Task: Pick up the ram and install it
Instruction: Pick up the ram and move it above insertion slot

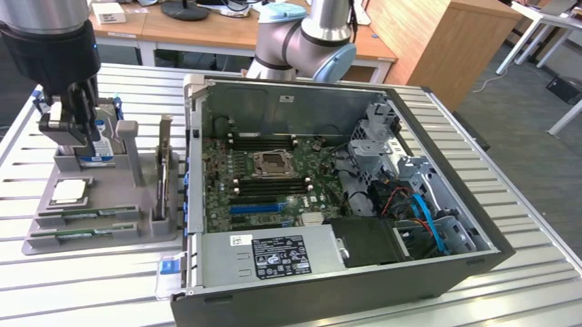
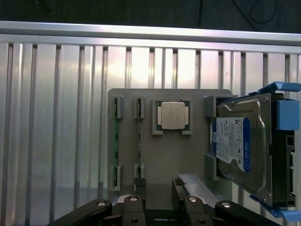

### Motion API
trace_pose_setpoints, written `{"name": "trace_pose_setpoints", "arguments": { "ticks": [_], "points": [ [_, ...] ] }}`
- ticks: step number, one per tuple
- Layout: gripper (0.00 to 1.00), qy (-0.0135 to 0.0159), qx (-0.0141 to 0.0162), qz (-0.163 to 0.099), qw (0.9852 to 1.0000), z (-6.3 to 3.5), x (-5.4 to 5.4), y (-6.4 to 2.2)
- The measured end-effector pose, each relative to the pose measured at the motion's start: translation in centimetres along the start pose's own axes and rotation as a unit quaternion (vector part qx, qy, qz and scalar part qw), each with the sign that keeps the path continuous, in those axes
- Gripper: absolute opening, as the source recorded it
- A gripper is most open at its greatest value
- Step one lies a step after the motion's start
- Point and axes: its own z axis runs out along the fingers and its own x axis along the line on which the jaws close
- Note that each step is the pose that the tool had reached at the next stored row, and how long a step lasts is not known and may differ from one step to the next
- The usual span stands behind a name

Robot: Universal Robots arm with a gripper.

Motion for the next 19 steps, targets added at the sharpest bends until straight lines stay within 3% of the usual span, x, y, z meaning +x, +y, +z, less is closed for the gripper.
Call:
{"name": "trace_pose_setpoints", "arguments": {
  "ticks": [15,19],
  "points": [
    [0.36,0.0000,0.0001,0.000,1.0000,2.74,0.1,-0.07],
    [0.36,0.0000,0.0000,0.000,1.0000,2.91,0.1,-0.07]
  ]
}}
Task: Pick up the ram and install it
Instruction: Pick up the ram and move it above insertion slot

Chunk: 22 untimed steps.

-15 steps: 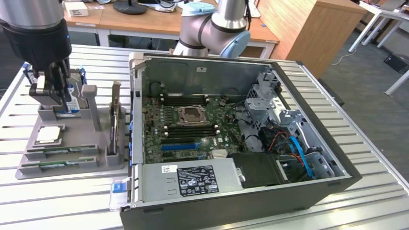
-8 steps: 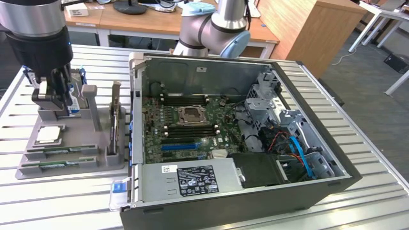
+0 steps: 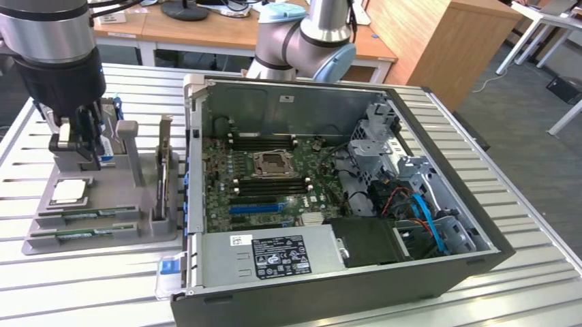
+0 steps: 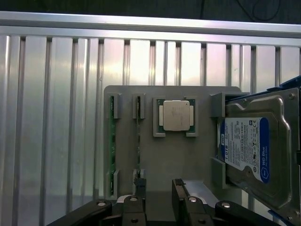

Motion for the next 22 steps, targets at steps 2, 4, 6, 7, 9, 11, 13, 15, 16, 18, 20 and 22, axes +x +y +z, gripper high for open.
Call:
{"name": "trace_pose_setpoints", "arguments": {
  "ticks": [2,4,6,7,9,11,13,15,16,18,20,22],
  "points": [
    [0.36,-0.0001,0.0001,0.000,1.0000,0.01,0.1,0.01],
    [0.36,0.0000,0.0001,0.000,1.0000,0.00,0.5,0.01],
    [0.36,0.0000,0.0001,0.000,1.0000,-0.01,0.9,0.01],
    [0.36,0.0000,0.0001,0.000,1.0000,-0.02,1.1,0.01],
    [0.36,0.0000,0.0001,0.000,1.0000,-0.02,1.5,0.02],
    [0.36,0.0000,0.0001,0.000,1.0000,-0.03,1.8,0.01],
    [0.36,0.0000,0.0001,0.000,1.0000,-0.04,2.2,0.02],
    [0.36,0.0000,0.0001,0.000,1.0000,-0.05,2.6,0.02],
    [0.36,0.0000,0.0001,0.000,1.0000,-0.05,2.8,0.03],
    [0.36,0.0000,0.0001,0.000,1.0000,-0.05,3.2,0.02],
    [0.36,0.0000,0.0001,0.000,1.0000,-0.06,3.6,0.03],
    [0.36,0.0001,0.0000,0.000,1.0000,-0.07,4.0,0.03]
  ]
}}
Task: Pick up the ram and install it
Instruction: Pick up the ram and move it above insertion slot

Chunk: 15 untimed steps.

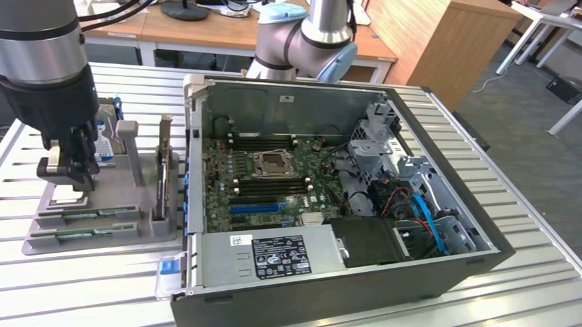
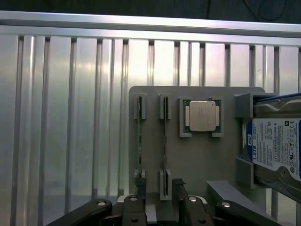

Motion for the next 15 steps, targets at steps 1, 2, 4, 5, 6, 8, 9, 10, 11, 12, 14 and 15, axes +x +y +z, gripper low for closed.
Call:
{"name": "trace_pose_setpoints", "arguments": {
  "ticks": [1,2,4,5,6,8,9,10,11,12,14,15],
  "points": [
    [0.36,0.0000,0.0000,0.000,1.0000,0.00,0.2,0.00],
    [0.36,0.0000,0.0000,0.000,1.0000,0.00,0.3,0.00],
    [0.36,0.0000,0.0000,0.000,1.0000,0.00,0.4,0.00],
    [0.36,-0.0001,0.0000,0.000,1.0000,0.00,0.4,0.00],
    [0.36,-0.0001,0.0001,0.000,1.0000,0.00,0.4,0.00],
    [0.36,-0.0001,0.0001,0.000,1.0000,0.06,0.4,0.00],
    [0.36,-0.0001,0.0001,0.000,1.0000,0.18,0.4,0.00],
    [0.36,0.0000,0.0000,0.000,1.0000,0.35,0.4,-0.01],
    [0.36,0.0000,0.0000,0.000,1.0000,0.53,0.4,-0.02],
    [0.36,0.0000,0.0000,0.000,1.0000,0.72,0.4,-0.03],
    [0.36,0.0000,0.0000,0.000,1.0000,1.08,0.4,-0.04],
    [0.36,0.0000,0.0000,0.000,1.0000,1.26,0.4,-0.04]
  ]
}}
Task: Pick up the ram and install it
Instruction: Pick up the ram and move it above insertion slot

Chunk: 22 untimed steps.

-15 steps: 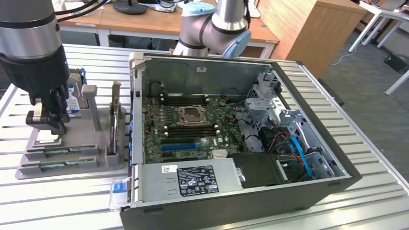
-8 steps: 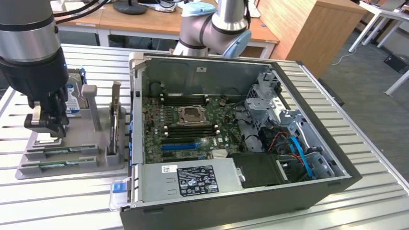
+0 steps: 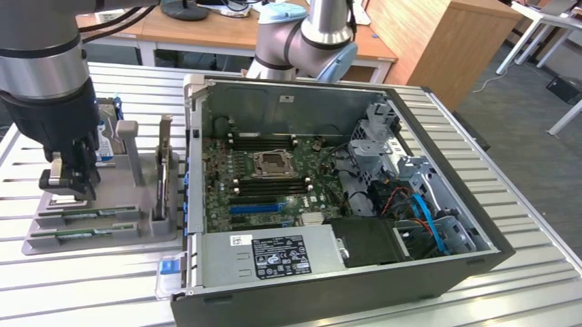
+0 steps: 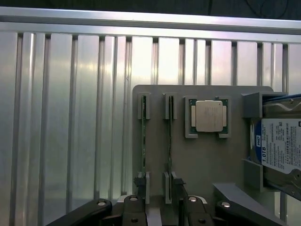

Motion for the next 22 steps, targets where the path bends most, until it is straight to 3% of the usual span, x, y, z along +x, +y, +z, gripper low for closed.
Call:
{"name": "trace_pose_setpoints", "arguments": {
  "ticks": [9,22],
  "points": [
    [0.36,0.0000,0.0000,0.000,1.0000,1.38,0.0,-0.05],
    [0.36,0.0000,0.0000,0.000,1.0000,1.38,0.9,-0.05]
  ]
}}
